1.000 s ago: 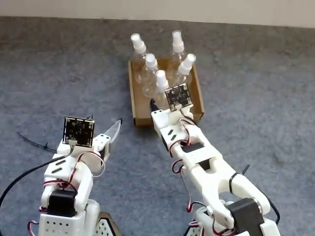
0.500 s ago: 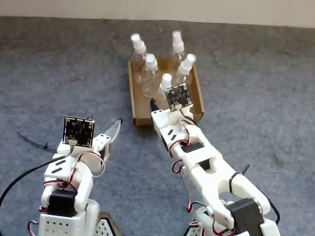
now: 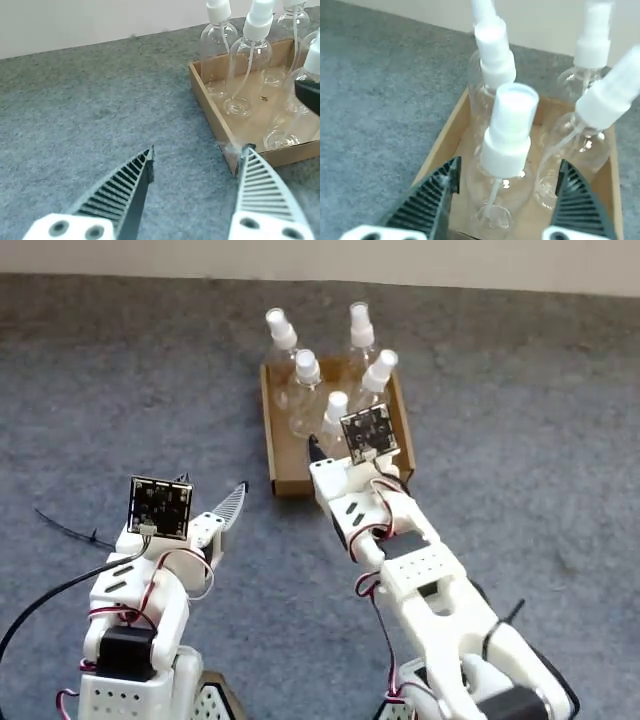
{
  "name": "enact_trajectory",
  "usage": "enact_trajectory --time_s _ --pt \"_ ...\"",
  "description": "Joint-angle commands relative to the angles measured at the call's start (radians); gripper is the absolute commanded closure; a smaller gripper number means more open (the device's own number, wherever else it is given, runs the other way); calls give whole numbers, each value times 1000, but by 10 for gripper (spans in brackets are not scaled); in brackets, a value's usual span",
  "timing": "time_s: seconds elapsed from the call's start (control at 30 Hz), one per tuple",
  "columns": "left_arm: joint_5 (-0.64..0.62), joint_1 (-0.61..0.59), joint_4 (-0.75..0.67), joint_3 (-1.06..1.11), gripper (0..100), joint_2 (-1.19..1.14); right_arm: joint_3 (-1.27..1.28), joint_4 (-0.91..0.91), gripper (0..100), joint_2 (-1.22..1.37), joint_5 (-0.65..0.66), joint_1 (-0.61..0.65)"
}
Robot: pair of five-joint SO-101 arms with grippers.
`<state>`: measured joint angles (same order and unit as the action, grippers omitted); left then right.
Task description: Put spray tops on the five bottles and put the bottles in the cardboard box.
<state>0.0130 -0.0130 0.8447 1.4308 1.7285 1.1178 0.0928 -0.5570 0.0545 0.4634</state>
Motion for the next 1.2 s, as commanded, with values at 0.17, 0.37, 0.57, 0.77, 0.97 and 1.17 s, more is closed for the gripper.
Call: enact_trajectory --time_s 0.17,0.37,0.57,0.77,0.97,1.17 --pt "-8 13 -23 -5 752 1 -16 -170 766 -242 8 4" --pt "-8 13 -23 -5 752 1 -12 -318 768 -412 8 5" --pt "-8 12 -23 -5 752 8 74 -441 878 -581 9 1" --pt "-8 15 -26 -22 752 10 232 -555 954 -763 11 -35" --pt "-6 -81 -21 21 752 10 386 -625 957 -984 11 -166" --pt "-6 -275 -18 25 752 10 562 -743 957 -1247 195 -216"
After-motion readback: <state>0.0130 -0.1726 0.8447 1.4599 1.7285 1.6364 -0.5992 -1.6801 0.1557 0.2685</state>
